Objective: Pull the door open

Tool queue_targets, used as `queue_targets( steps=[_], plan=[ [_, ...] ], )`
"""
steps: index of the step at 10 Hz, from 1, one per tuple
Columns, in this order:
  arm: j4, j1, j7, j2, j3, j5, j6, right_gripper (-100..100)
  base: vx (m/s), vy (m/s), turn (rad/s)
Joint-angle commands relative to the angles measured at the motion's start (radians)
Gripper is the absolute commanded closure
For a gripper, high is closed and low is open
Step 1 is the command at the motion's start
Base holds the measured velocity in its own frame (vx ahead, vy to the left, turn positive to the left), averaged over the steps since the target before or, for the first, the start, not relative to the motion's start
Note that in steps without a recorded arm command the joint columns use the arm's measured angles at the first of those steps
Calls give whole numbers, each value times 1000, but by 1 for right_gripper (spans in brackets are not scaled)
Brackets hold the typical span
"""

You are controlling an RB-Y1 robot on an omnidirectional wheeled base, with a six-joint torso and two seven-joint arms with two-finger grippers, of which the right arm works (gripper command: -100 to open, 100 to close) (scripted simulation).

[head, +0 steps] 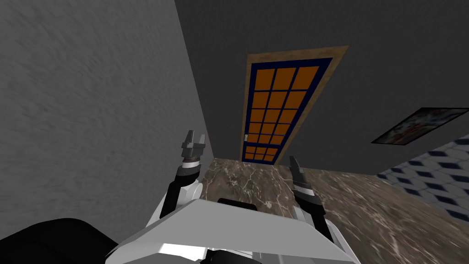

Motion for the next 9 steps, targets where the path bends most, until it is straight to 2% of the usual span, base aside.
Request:
queue_targets(
  steps=[1, 9],
  plan=[
    [32, -7, 29, -3, -15, 13, -7, -100, 119, 50, 69],
    [179, -28, 167, -7, -85, 81, -42, -100, 111, 35, 65]
  ],
)
